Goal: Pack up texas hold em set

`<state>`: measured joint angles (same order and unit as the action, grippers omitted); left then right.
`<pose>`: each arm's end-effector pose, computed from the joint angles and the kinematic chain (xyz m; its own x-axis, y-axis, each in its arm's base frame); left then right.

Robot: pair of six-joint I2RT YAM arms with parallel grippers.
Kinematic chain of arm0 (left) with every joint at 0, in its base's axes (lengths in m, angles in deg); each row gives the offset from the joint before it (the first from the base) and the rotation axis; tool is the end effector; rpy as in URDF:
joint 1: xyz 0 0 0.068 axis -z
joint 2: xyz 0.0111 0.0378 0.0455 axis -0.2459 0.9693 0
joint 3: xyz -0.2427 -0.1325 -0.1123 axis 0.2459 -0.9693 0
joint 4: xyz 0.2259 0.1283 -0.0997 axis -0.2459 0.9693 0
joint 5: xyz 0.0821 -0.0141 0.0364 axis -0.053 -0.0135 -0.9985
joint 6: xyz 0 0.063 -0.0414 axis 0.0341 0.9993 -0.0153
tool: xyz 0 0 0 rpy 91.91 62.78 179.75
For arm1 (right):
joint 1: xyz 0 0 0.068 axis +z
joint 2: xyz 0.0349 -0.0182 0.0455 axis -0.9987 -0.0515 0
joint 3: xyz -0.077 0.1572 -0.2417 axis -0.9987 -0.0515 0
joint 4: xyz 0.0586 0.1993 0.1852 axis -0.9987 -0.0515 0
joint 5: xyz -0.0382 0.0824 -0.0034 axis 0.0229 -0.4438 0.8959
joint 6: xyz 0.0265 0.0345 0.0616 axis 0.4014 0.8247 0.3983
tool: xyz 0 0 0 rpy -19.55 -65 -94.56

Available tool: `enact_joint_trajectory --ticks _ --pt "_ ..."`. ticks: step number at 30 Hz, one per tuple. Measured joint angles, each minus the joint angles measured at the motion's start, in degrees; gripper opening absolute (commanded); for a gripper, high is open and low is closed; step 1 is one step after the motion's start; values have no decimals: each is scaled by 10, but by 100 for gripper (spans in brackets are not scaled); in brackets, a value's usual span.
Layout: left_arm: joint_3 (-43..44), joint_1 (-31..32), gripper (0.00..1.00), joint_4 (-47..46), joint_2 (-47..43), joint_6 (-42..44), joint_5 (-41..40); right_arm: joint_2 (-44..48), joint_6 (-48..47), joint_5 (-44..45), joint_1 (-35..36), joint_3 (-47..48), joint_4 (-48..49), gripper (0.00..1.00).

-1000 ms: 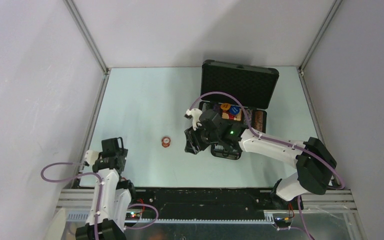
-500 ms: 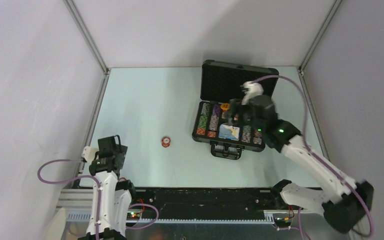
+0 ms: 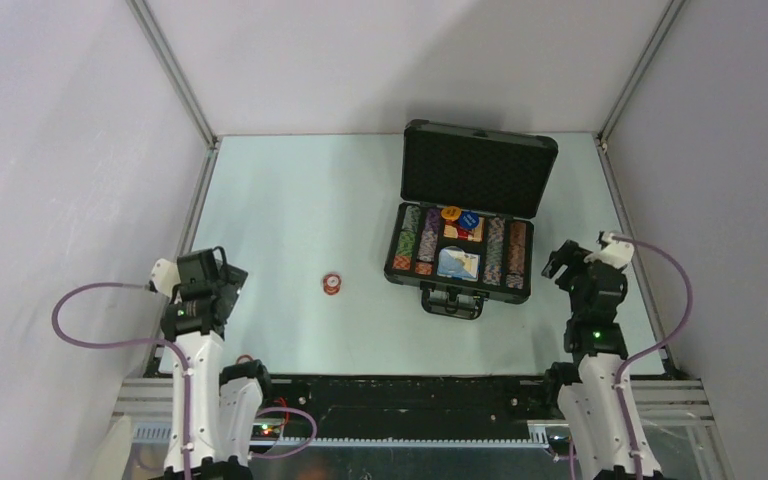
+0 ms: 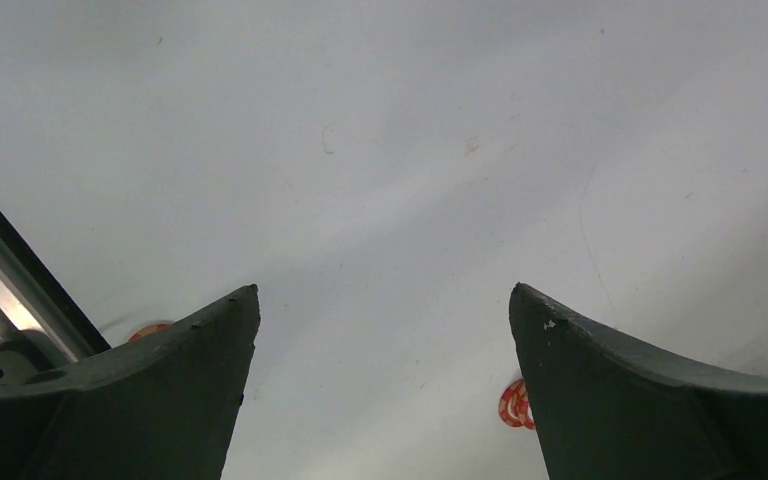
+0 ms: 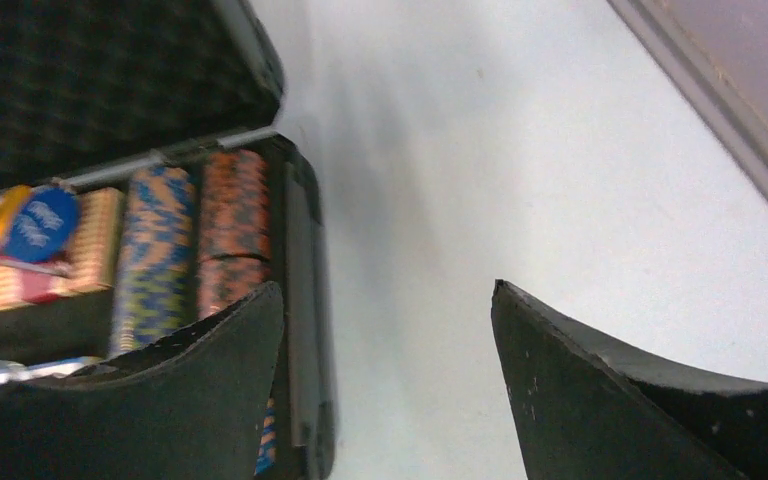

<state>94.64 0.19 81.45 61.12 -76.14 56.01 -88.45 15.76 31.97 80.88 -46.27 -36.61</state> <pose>0.1319 0.0531 0.2444 -0.1366 -0.8071 -0.5744 -0.8514 0.3920 -0.3484 0.1726 -0.0249 0.2351 -0.2532 0.2393 -0.9373 0.2597 0.9502 0.1724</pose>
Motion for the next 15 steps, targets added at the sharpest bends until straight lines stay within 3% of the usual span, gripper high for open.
enact_joint_trajectory --ticks 4,7,15 --pt "19 0 100 3 13 26 1 -34 8 17 -8 -122 163 79" --pt "29 0 100 4 16 42 1 -109 13 19 -11 -177 287 80" --pt "34 0 100 5 17 66 1 -300 15 22 -6 -190 558 86"
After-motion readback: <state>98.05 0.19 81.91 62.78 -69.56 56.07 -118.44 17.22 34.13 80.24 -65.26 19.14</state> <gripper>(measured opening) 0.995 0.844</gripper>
